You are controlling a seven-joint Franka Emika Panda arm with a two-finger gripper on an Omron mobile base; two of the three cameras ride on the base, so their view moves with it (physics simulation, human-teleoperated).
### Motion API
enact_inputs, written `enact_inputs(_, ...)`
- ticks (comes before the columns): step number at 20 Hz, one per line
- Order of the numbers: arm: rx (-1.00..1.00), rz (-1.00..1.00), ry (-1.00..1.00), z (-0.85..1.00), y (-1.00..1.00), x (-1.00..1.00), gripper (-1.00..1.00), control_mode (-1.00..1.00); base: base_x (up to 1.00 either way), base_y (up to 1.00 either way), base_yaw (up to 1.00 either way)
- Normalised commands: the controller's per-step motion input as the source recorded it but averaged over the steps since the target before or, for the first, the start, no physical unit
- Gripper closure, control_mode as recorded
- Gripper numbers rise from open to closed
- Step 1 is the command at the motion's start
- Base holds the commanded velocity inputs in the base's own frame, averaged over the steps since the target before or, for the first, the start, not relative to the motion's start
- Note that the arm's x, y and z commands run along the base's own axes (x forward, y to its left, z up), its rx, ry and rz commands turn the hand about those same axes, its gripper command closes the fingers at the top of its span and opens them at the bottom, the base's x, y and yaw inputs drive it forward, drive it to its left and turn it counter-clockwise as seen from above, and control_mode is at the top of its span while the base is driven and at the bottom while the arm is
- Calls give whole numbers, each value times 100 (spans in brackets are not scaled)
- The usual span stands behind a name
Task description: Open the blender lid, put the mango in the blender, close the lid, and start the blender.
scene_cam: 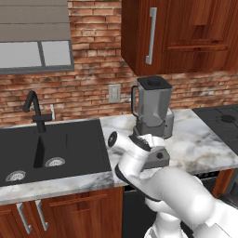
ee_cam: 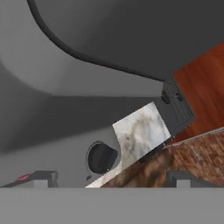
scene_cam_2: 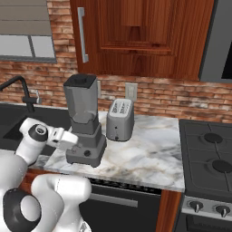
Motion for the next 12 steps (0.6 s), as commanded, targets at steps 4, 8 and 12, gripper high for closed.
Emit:
enact_inputs(4,0,0,0,0,-11,-9,-100,-100,0,0,0)
enact_inputs(8,0,0,1,-12,-5,0,-100,-100,0,0,0)
enact_inputs(12,0,0,3,-22,-1,0,-100,-100,0,0,0)
